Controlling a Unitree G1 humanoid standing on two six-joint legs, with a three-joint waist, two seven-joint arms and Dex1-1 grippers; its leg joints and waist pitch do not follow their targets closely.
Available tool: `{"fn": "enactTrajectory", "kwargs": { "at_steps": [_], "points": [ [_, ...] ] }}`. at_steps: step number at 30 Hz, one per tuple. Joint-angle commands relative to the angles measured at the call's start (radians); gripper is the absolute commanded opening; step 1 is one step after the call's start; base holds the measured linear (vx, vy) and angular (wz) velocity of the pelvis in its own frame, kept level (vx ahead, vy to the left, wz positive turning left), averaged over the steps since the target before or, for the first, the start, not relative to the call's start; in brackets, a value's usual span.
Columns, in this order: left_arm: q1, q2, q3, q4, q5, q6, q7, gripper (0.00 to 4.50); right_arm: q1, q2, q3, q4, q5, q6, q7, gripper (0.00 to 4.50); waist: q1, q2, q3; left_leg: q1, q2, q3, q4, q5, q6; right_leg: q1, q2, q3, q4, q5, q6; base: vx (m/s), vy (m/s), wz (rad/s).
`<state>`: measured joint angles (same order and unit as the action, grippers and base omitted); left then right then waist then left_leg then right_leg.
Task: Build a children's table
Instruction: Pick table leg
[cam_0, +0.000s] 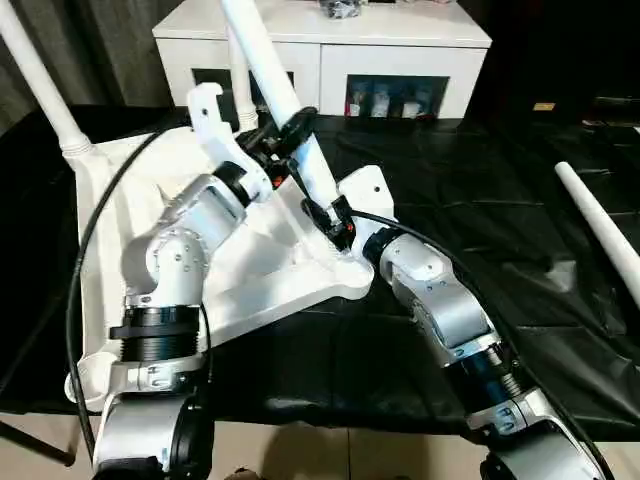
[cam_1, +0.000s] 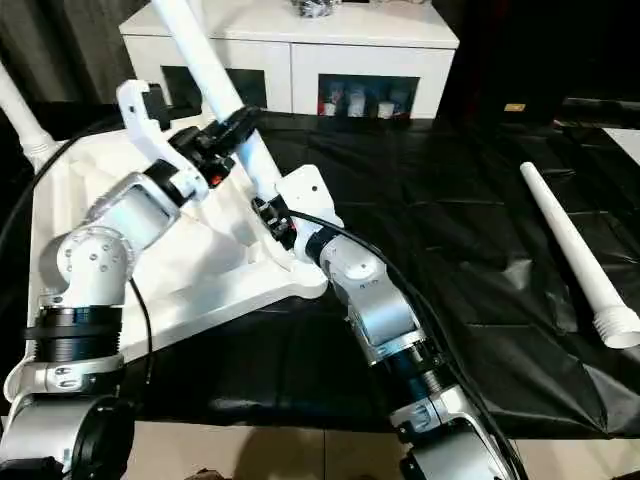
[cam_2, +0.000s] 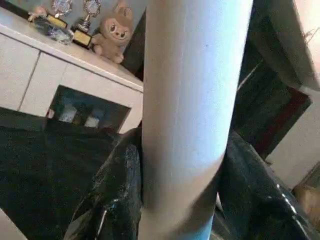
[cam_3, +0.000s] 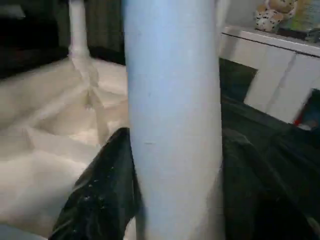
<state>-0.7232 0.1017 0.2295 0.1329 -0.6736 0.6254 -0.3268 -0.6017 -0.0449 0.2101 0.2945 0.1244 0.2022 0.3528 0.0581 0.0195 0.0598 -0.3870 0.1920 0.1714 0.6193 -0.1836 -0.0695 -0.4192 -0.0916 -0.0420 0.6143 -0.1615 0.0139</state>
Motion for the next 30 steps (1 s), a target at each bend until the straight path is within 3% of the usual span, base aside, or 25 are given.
{"fn": "enactTrajectory", "kwargs": {
  "at_steps": [1,2,3,4,6,7,10,11,17,25,28,30],
  "points": [
    [-0.02,0.006,-0.001,-0.018,-0.026,0.022,-0.03,1.84,-0.042,0.005,-0.034,-0.028,0.063,0.031,0.044,2.64,-0.001,-0.001,-0.077,0.018,0.014,-0.001,-0.082,-0.227,0.0,0.055,-0.024,0.025,-0.058,-0.156,-0.207,0.0,0.0,0.0],
    [-0.021,0.009,-0.001,-0.018,-0.027,0.024,-0.034,1.83,-0.046,0.004,-0.043,-0.029,0.08,0.046,0.059,2.78,-0.001,-0.001,-0.077,0.018,0.014,-0.001,-0.082,-0.227,0.0,0.055,-0.024,0.025,-0.058,-0.156,-0.207,0.0,0.0,0.0],
    [-0.023,0.025,-0.003,-0.022,-0.038,0.04,-0.061,1.81,-0.063,-0.009,-0.091,-0.057,0.185,0.149,0.141,2.97,-0.002,-0.005,-0.076,0.02,0.012,0.001,-0.081,-0.224,0.008,0.058,-0.021,0.025,-0.058,-0.144,-0.212,0.0,0.0,0.0],
    [-0.025,0.03,-0.003,-0.023,-0.044,0.046,-0.071,1.81,-0.07,-0.021,-0.104,-0.067,0.216,0.187,0.173,2.97,0.001,-0.001,-0.077,0.019,0.014,-0.001,-0.082,-0.221,0.01,0.059,-0.025,0.026,-0.054,-0.139,-0.214,0.0,0.0,0.0],
    [-0.026,0.032,0.0,-0.025,-0.051,0.052,-0.076,1.81,-0.076,-0.033,-0.11,-0.075,0.237,0.216,0.2,3.09,0.002,-0.001,-0.078,0.02,0.015,-0.001,-0.081,-0.207,0.013,0.058,-0.024,0.025,-0.055,-0.122,-0.221,0.0,0.0,0.0],
    [-0.03,0.042,0.008,-0.031,-0.076,0.076,-0.096,1.81,-0.085,-0.08,-0.114,-0.099,0.282,0.286,0.279,3.09,0.003,-0.001,-0.078,0.017,0.016,0.0,-0.08,-0.191,0.011,0.058,-0.026,0.025,-0.054,-0.11,-0.227,0.0,0.0,0.0],
    [-0.038,0.061,0.015,-0.036,-0.115,0.11,-0.129,1.81,-0.099,-0.154,-0.118,-0.119,0.332,0.38,0.382,3.16,0.009,-0.005,-0.079,0.018,0.013,0.002,-0.077,-0.171,0.017,0.063,-0.024,0.025,-0.051,-0.094,-0.241,0.0,0.0,0.0],
    [-0.044,0.08,0.021,-0.04,-0.149,0.145,-0.167,1.81,-0.103,-0.227,-0.107,-0.131,0.367,0.462,0.468,3.16,0.01,-0.006,-0.079,0.017,0.013,0.002,-0.076,-0.167,0.017,0.064,-0.025,0.025,-0.051,-0.097,-0.244,0.0,0.0,0.0],
    [-0.056,0.118,0.031,-0.061,-0.219,0.211,-0.234,1.81,-0.1,-0.335,-0.112,-0.142,0.403,0.55,0.565,3.16,0.014,-0.012,-0.078,0.015,0.014,0.003,-0.073,-0.158,0.016,0.064,-0.031,0.024,-0.053,-0.142,-0.251,0.0,0.0,0.0],
    [-0.055,0.126,0.03,-0.078,-0.273,0.255,-0.265,1.81,-0.117,-0.344,-0.146,-0.147,0.446,0.62,0.565,3.16,0.013,-0.011,-0.078,0.017,0.014,0.002,-0.073,-0.165,0.006,0.06,-0.028,0.023,-0.057,-0.174,-0.243,0.0,0.0,0.0],
    [-0.047,0.144,0.0,-0.089,-0.244,0.25,-0.287,1.81,-0.12,-0.347,-0.143,-0.153,0.446,0.626,0.569,3.16,0.015,-0.01,-0.078,0.017,0.015,0.001,-0.075,-0.166,0.002,0.06,-0.03,0.022,-0.057,-0.182,-0.238,0.0,0.0,0.0],
    [-0.035,0.177,-0.062,-0.099,-0.178,0.223,-0.324,1.81,-0.118,-0.354,-0.119,-0.169,0.434,0.621,0.582,3.16,0.016,-0.009,-0.079,0.018,0.016,0.0,-0.075,-0.163,0.002,0.059,-0.03,0.022,-0.058,-0.181,-0.233,0.0,0.0,0.0]
  ]
}}
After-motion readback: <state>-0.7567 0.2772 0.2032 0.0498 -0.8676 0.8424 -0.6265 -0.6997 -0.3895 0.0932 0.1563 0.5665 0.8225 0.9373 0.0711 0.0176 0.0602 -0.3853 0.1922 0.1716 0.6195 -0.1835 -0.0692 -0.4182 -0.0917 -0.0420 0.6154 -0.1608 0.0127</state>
